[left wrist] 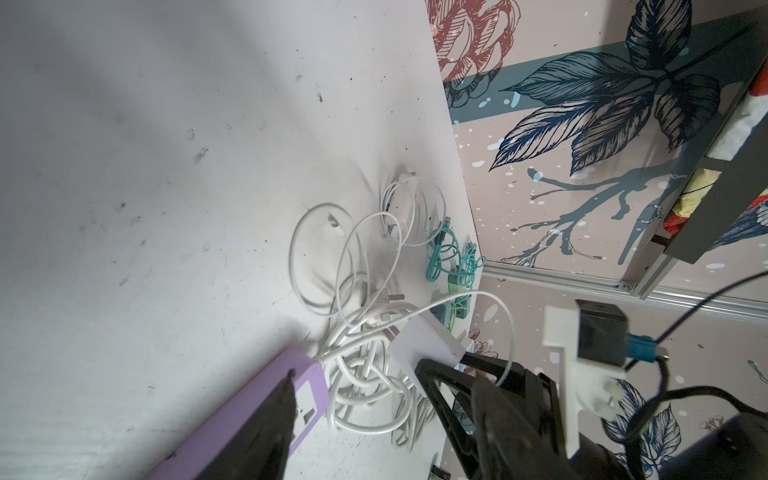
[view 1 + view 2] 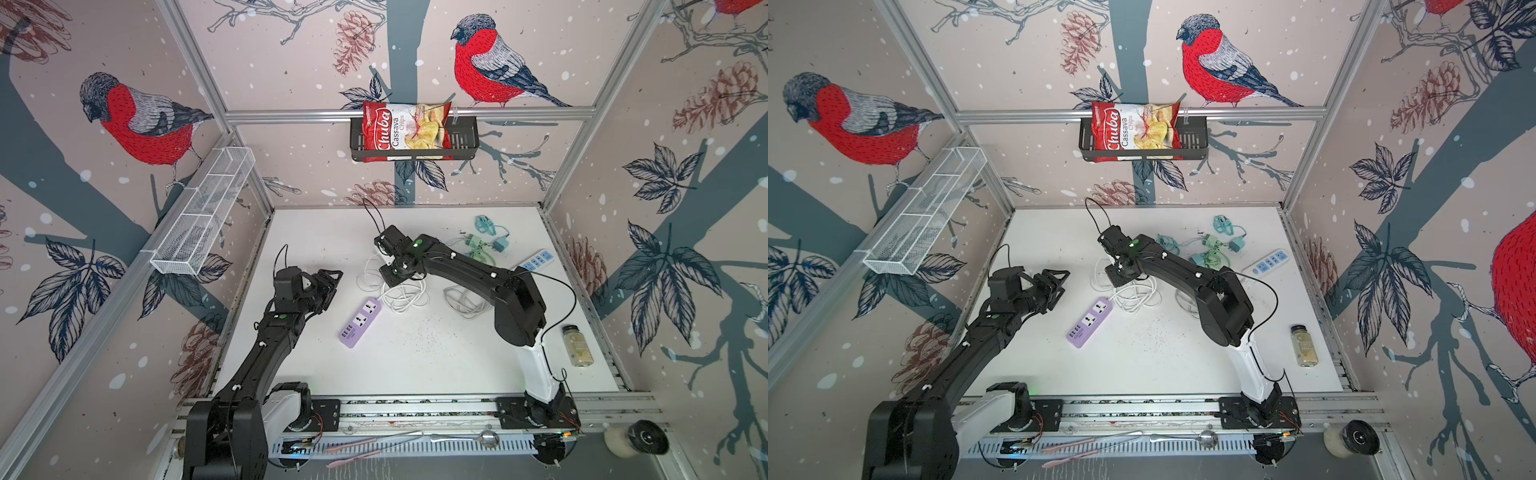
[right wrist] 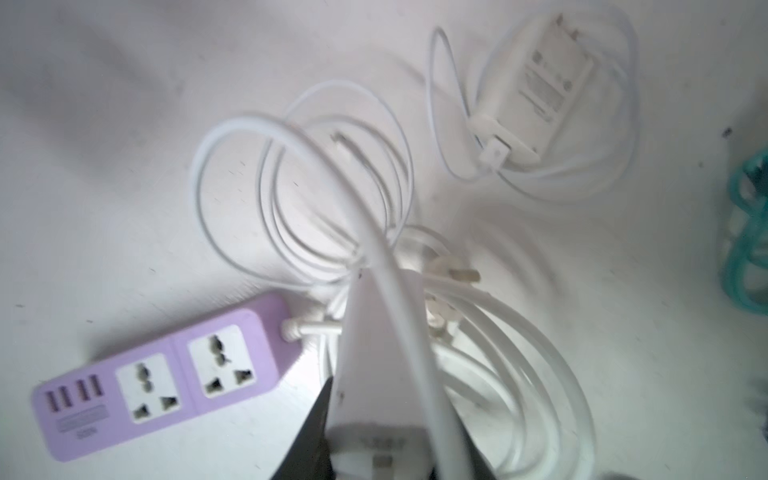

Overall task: Insert the plug
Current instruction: 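Carry the white charger with the right gripper over the purple power strip socket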

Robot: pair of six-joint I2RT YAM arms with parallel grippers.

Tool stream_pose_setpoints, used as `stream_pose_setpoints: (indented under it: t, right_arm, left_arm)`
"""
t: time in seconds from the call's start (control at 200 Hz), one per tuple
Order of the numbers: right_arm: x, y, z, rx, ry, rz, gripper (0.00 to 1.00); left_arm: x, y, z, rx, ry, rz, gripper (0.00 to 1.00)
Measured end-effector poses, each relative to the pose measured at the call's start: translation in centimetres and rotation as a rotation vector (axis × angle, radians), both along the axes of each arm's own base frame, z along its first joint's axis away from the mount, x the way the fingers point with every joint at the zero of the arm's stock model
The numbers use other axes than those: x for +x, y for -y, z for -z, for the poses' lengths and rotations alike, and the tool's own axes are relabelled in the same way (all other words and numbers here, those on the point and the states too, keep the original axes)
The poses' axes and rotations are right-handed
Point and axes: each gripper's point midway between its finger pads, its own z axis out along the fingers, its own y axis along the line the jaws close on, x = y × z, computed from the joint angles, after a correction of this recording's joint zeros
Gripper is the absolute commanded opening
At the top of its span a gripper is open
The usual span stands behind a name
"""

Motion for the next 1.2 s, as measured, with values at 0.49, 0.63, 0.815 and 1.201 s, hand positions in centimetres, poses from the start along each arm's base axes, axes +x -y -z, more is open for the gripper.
stream_pose_setpoints:
  t: [0.49, 0.63, 0.815, 1.201]
  right_arm:
    - [-7.2, 1.9, 0.7, -0.083, -0.157, -0.122, 0.00]
    - [-9.2, -0.2, 0.9, -0.070, -0.204, -0.204, 0.00]
    - [-8.3, -1.8, 1.2, -0.078, -0.220, -0.205, 0.00]
    - [-8.0, -3.5, 1.0, -0.027, -0.289, -0.059, 0.01]
  left_arm:
    - [-0.3, 1.5, 0.6, 0.009, 0.032, 0.073, 0.61]
    - [-0.5, 1.4, 1.1, 0.048, 0.037, 0.095, 0.60]
    - [-1.8, 1.2, 3.7, 0.094, -0.018, 0.115, 0.58]
    - [-5.2, 0.5, 8.8, 0.147, -0.098, 0.112, 0.52]
